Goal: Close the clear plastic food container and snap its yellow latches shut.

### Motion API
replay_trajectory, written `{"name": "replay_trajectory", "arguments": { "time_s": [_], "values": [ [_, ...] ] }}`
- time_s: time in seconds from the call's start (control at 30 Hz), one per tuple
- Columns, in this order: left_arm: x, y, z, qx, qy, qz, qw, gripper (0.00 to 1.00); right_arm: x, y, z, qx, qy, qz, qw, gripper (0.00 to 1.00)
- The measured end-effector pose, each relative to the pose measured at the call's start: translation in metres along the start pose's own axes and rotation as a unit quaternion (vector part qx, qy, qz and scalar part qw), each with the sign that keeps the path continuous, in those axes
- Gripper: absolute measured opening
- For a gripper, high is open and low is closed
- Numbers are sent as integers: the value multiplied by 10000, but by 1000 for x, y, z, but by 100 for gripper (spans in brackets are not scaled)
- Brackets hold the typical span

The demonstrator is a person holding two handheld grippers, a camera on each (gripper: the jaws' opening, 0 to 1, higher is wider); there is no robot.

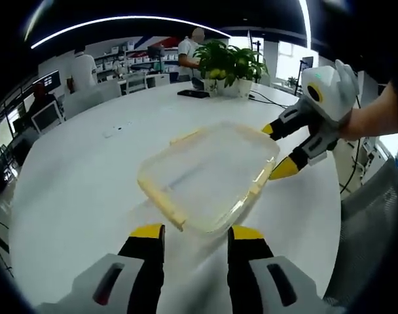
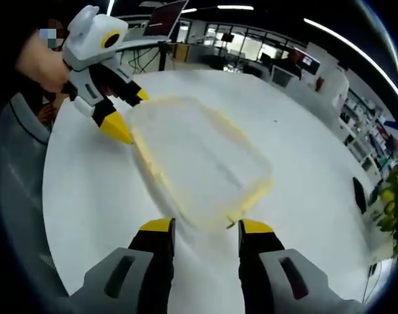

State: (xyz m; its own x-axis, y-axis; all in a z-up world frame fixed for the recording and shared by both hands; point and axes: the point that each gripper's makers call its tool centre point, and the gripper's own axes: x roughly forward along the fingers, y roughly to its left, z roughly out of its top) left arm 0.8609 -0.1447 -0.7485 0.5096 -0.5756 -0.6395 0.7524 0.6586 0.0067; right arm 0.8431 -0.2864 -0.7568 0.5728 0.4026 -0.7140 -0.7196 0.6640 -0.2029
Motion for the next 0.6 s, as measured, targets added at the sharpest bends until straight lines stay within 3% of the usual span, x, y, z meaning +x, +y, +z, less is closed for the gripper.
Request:
{"name": "replay_trajectory", "arguments": {
  "time_s": [0.23,0.6],
  "values": [
    [0,-2,1,81,-28,14,10000,25,1,1,2,-166,-40,-21,9999,32],
    [0,-2,1,57,-46,41,10000,25,2,0,2,-246,2,-52,9997,31]
  ]
}}
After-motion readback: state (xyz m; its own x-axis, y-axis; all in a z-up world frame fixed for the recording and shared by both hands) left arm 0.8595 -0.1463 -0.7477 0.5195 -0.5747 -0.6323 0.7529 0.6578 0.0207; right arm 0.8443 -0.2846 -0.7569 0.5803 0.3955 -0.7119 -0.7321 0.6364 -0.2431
